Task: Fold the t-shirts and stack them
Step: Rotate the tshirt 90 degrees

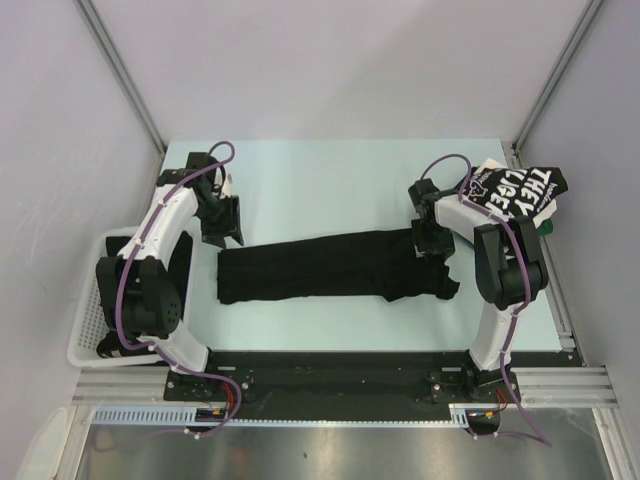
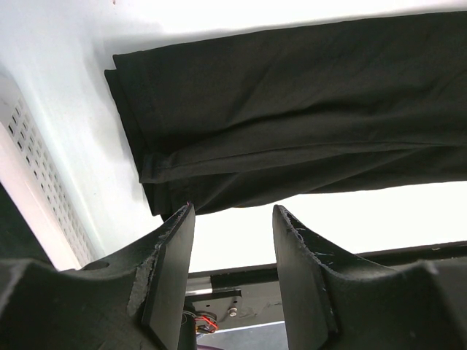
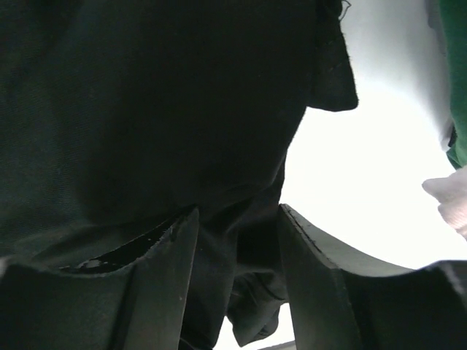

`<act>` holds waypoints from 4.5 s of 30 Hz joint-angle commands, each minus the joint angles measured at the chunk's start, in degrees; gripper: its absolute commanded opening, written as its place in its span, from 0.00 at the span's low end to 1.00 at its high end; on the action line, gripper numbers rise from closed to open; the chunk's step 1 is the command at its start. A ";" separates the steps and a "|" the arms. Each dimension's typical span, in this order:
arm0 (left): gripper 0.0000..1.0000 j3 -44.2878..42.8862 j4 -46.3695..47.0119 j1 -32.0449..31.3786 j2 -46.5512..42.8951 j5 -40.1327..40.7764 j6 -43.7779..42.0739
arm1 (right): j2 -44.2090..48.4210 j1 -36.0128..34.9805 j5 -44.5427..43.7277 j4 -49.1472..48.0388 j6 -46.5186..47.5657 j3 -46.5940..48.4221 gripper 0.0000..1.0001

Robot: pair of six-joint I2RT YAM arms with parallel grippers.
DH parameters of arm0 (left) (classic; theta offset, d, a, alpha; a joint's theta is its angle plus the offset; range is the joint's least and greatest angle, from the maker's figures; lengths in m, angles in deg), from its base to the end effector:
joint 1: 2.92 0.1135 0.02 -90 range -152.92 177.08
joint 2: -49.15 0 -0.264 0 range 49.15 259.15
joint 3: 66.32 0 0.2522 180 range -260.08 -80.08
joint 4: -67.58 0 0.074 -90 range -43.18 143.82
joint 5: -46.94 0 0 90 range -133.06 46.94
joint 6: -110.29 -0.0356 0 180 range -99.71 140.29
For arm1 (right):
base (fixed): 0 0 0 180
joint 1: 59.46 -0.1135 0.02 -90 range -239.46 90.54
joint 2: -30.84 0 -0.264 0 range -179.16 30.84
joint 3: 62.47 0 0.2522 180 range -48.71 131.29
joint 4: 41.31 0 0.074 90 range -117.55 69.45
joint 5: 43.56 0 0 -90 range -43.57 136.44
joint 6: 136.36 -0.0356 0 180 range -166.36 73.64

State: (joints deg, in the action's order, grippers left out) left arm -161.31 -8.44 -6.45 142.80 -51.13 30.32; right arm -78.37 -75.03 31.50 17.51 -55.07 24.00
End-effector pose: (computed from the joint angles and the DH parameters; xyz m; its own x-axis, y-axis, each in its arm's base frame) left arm 0.3169 -0.0246 0.2775 -0.9650 -0.1132 -0.2366 -0.0712 0.9812 -0.1793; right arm 0.3448 0.0865 0.1581 -0.9756 -0.1200 -0.1837 -0.0760 0.9703 -0.2298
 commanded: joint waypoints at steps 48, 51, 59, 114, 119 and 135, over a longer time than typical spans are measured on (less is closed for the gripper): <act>0.54 -2.00 -2.25 -0.34 -1.54 1.92 -0.27 | -18.05 2.83 8.79 2.05 5.02 22.20 0.15; 0.55 -1.21 -2.08 -0.34 -1.98 2.36 -0.35 | -20.42 3.27 7.91 2.84 5.63 26.25 0.15; 0.55 -0.95 -2.25 -0.25 -2.33 2.80 -0.27 | -25.44 3.44 5.01 5.56 7.74 35.04 0.15; 0.57 10.04 -1.72 -0.34 -11.21 3.15 -0.79 | -40.38 -2.62 7.81 -14.11 12.49 70.29 0.18; 0.57 9.86 -1.46 -0.34 -10.77 2.89 -0.97 | -39.77 -4.02 9.93 -16.93 12.66 69.50 0.19; 0.74 13.29 3.28 -0.95 -11.73 -4.14 -0.09 | -27.47 -1.66 0.27 -19.66 15.12 60.63 0.72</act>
State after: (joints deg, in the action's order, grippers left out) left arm -148.20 -7.30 -6.67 133.53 -52.53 30.32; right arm -113.95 -78.71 35.19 0.85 -41.11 84.52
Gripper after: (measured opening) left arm 0.727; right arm 0.676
